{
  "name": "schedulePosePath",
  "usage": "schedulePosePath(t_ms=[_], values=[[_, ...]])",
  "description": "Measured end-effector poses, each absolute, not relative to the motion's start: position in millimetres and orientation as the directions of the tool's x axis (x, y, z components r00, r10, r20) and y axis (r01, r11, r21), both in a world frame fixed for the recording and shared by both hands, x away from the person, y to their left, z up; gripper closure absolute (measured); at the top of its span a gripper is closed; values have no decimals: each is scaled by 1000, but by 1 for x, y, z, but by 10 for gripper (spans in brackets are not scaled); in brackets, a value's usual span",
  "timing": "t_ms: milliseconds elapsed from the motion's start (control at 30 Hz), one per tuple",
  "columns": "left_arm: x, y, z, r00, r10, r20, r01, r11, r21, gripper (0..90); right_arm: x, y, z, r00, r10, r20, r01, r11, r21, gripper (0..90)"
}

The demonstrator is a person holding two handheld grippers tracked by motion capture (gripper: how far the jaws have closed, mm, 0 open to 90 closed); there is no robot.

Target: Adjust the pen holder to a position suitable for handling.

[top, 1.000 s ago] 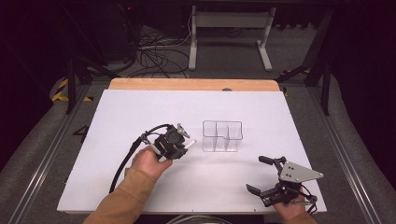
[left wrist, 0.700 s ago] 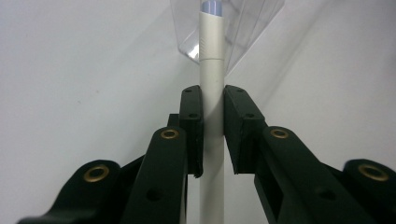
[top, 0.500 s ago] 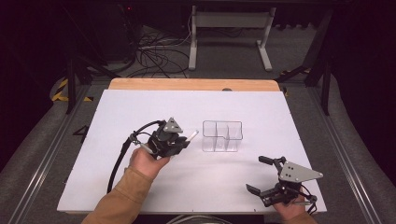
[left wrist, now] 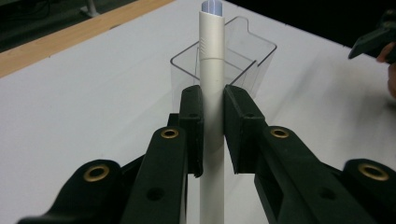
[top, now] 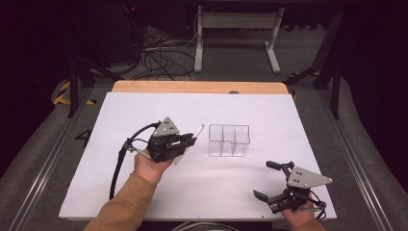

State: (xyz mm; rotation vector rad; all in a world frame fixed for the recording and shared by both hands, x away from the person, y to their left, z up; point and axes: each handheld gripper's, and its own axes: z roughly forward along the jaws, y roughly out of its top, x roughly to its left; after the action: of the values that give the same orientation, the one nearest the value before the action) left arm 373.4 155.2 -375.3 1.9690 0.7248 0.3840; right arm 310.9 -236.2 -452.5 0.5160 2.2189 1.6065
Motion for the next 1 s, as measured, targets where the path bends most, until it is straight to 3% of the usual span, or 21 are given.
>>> schedulePosePath(t_ms=[267,500,1000], values=[[373,161,-377,800,598,-55,260,-263,929,786,311,-236,-453,-872,485,-69,87,291,953,1],[376,166,-380,810,572,-129,271,-172,947,786,311,-236,-453,-872,486,-67,89,291,952,1],[373,155,-372,827,556,-84,188,-132,973,785,311,-234,-453,-870,488,-68,89,292,952,1]])
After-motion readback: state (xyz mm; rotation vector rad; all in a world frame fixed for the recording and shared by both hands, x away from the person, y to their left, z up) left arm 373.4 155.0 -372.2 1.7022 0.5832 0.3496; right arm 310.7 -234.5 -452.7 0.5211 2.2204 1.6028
